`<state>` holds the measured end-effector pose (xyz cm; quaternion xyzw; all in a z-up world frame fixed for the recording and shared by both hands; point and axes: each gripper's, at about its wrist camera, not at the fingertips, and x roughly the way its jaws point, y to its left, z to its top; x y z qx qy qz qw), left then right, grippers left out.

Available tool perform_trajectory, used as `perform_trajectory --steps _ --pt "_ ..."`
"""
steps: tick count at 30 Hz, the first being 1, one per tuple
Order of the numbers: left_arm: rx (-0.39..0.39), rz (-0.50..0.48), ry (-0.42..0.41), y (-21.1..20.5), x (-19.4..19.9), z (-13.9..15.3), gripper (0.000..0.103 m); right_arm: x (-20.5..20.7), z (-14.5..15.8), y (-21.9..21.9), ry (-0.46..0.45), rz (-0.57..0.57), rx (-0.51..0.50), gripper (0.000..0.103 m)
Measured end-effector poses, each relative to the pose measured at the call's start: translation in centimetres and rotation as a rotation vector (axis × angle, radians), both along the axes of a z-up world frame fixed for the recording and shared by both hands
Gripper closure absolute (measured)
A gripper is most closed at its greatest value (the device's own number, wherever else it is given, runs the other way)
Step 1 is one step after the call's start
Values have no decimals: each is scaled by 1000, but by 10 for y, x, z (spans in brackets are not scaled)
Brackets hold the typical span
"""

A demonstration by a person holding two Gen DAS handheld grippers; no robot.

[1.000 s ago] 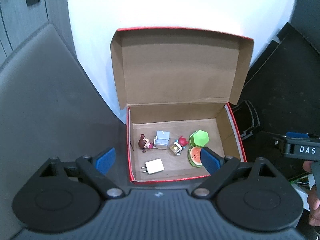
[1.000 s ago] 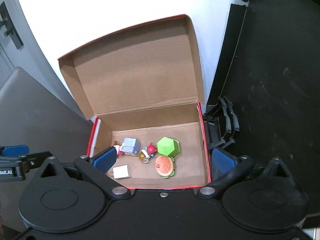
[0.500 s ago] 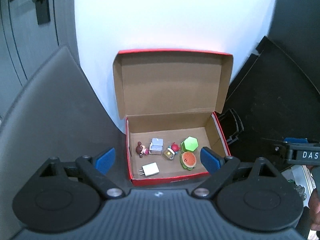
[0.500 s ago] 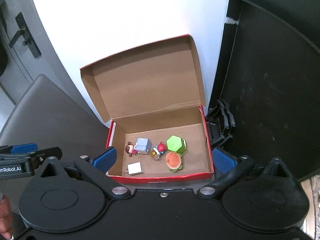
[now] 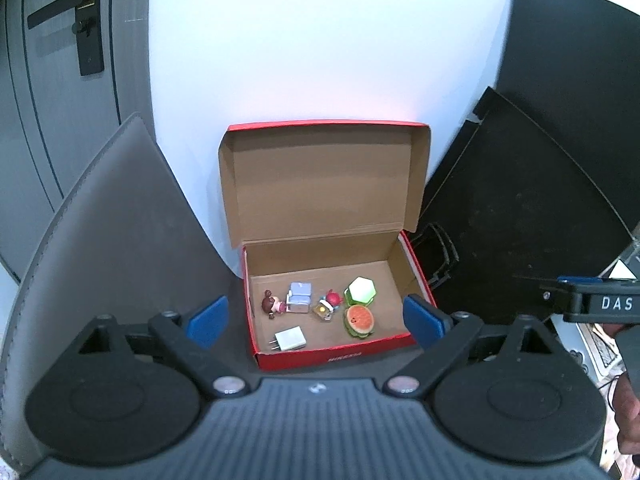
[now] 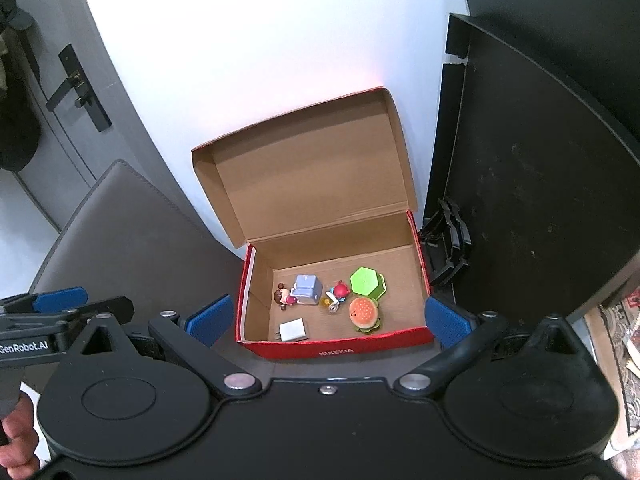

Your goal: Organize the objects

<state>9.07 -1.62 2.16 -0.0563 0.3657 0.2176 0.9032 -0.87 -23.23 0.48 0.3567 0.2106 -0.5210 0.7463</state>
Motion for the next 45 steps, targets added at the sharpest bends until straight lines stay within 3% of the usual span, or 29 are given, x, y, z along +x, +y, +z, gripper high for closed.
perform_trajectory --steps 8,21,45 --pt "11 -25 -26 -7 -17 -2 8 4 6 20 -11 34 -35 0" --pt "12 -11 -32 -5 -37 -10 7 17 1 36 44 62 -61 0" --pt "-25 14 22 16 -29 -31 7 20 -22 23 46 30 -31 0"
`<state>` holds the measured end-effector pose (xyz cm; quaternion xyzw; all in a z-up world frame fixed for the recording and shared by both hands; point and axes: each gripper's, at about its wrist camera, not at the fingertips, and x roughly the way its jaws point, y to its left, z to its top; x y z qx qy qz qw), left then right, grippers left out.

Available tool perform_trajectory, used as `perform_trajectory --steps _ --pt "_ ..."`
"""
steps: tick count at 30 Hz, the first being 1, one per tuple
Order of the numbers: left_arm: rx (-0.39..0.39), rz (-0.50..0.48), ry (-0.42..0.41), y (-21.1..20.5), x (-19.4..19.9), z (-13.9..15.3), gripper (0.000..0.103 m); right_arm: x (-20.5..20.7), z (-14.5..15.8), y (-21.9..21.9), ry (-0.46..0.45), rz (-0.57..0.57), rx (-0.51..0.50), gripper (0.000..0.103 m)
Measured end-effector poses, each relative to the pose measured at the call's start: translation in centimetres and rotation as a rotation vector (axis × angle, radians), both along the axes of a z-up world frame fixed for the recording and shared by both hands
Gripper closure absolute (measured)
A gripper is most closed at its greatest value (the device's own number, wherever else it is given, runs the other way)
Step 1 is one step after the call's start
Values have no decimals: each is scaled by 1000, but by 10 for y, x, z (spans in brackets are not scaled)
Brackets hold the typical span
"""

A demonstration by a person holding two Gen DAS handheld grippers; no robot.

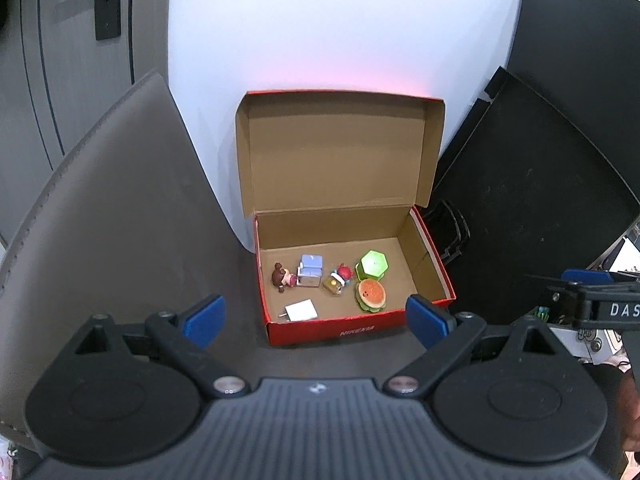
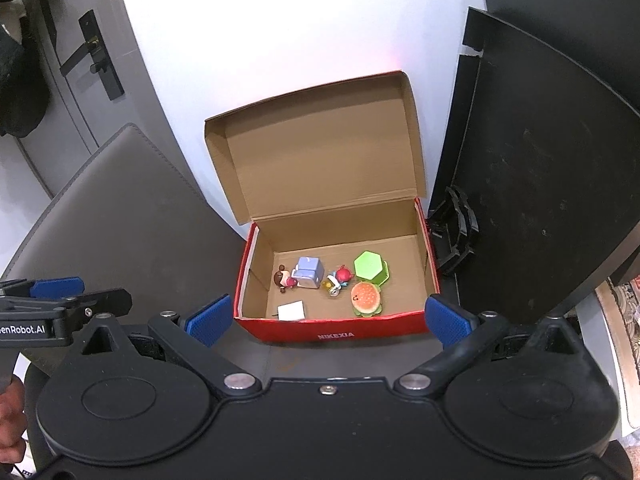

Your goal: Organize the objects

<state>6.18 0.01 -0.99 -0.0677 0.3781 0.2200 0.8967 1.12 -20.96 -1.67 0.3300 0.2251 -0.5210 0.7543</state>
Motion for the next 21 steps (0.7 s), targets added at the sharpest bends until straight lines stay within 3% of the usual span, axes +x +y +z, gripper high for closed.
perform_trajectory --steps 21 --pt "-10 3 7 -1 5 -5 7 -6 -11 -5 13 -16 19 0"
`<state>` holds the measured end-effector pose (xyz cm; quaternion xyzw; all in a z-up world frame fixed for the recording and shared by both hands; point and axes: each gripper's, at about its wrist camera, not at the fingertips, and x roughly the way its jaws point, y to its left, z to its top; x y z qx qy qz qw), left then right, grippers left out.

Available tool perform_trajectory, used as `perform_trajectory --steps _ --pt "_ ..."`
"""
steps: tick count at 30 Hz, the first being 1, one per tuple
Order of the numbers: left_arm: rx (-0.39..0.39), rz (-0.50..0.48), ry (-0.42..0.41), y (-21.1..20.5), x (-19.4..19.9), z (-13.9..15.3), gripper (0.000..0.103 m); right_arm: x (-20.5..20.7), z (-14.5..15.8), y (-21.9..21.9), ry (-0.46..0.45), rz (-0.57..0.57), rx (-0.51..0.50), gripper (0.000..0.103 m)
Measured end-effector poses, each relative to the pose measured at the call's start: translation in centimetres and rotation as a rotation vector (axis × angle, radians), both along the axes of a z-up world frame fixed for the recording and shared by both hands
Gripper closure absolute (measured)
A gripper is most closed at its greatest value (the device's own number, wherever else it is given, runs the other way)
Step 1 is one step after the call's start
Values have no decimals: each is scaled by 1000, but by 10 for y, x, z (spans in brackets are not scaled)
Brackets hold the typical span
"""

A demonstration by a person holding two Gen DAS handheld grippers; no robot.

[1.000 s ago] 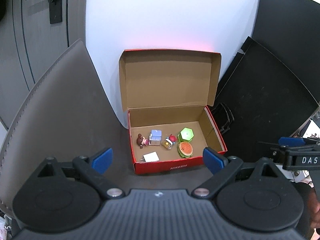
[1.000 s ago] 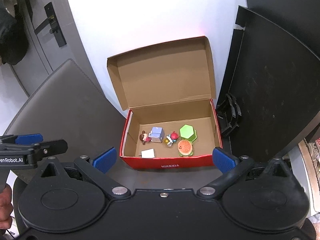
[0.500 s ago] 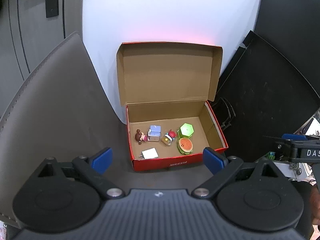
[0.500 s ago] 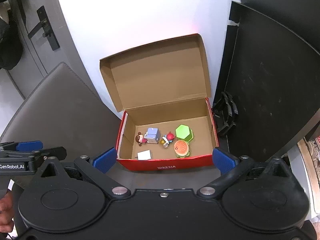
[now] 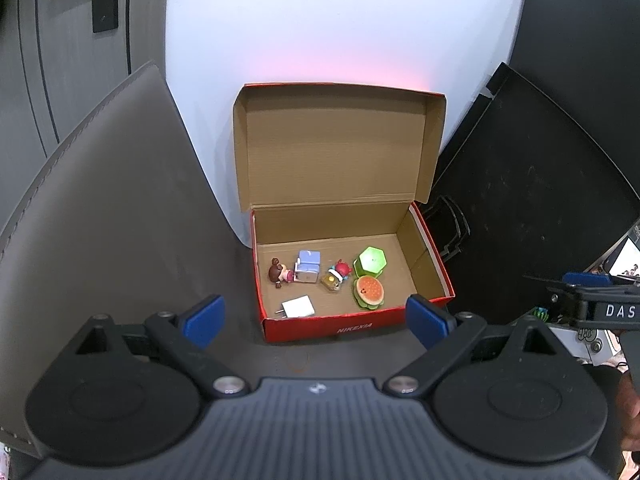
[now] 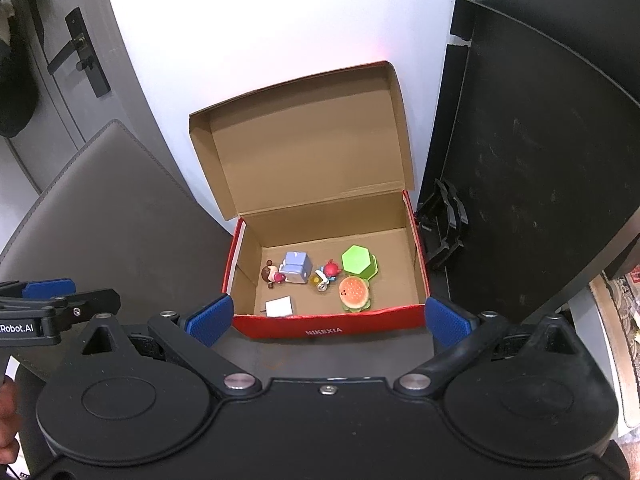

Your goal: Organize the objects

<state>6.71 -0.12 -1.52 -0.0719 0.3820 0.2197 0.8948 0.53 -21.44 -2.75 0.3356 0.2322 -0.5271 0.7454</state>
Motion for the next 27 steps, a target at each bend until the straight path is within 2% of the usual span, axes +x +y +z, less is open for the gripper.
perform_trajectory --steps 27 --pt "-2 2 -7 -2 -1 0 7 0 3 0 13 7 -4 0"
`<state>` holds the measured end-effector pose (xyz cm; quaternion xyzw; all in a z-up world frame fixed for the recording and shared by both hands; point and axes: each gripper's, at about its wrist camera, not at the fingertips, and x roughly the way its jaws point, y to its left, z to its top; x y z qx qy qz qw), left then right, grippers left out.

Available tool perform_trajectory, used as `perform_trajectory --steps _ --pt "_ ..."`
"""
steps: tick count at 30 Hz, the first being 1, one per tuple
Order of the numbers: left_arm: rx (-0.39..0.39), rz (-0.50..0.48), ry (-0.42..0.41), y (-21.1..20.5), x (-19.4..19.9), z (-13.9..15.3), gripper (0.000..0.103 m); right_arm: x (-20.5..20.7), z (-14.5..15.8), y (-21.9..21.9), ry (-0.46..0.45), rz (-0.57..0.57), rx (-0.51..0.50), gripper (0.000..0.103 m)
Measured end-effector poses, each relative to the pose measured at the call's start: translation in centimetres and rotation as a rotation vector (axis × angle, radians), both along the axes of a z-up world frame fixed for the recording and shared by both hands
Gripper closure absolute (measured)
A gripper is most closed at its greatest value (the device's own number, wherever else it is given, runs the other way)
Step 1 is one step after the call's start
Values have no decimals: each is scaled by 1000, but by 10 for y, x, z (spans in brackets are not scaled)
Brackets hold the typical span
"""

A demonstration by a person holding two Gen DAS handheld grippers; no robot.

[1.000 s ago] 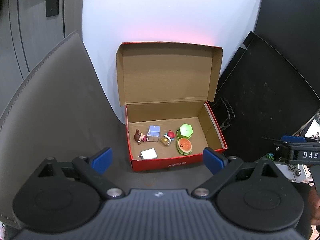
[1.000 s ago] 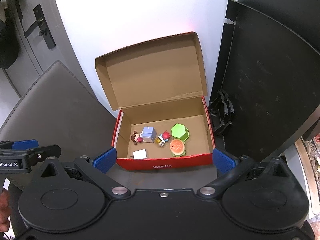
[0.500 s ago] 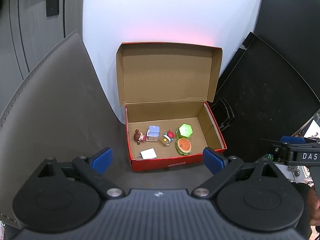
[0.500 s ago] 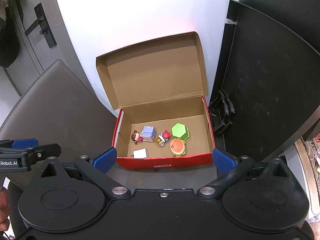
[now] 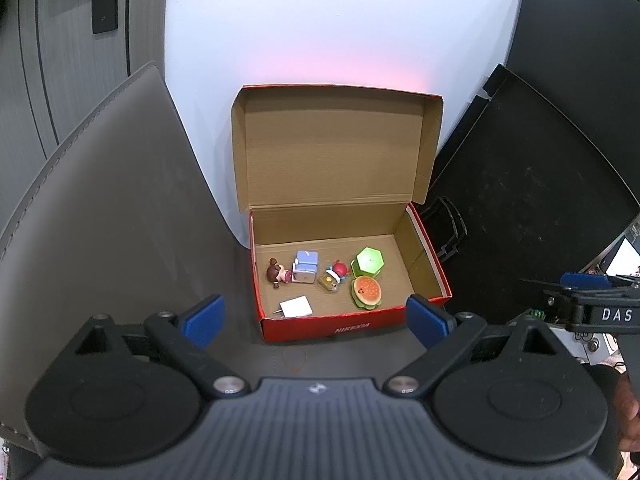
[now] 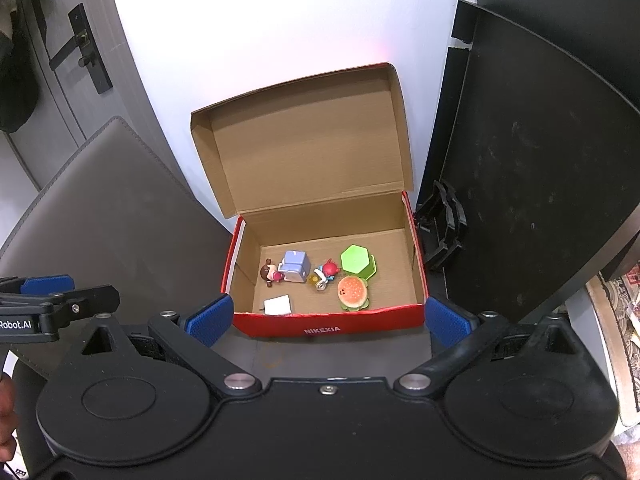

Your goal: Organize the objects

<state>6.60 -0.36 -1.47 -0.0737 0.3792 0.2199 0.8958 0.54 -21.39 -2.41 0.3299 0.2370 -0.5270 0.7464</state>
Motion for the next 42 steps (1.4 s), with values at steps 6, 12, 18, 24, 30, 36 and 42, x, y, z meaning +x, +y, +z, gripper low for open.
perform_trajectory --steps 6,12,18,24,30,36,42 --pt "-1 2 -1 -2 -1 0 7 0 -1 -1 1 0 3 0" --pt "0 -3 -1 -3 -2 0 7 1 -1 0 3 0 1 0" --pt "9 -5 -4 -4 -2 0 7 2 -3 0 5 -1 3 0" --pt "13 -12 -1 -5 -2 0 7 2 -4 2 10 1 2 0" --pt "11 -13 -2 -4 -3 0 7 2 -4 3 10 1 1 0" --pt "12 -11 -2 -4 -3 1 7 3 -3 3 11 1 2 0" --pt "12 -13 -2 -5 -3 1 7 4 -3 3 4 3 8 0"
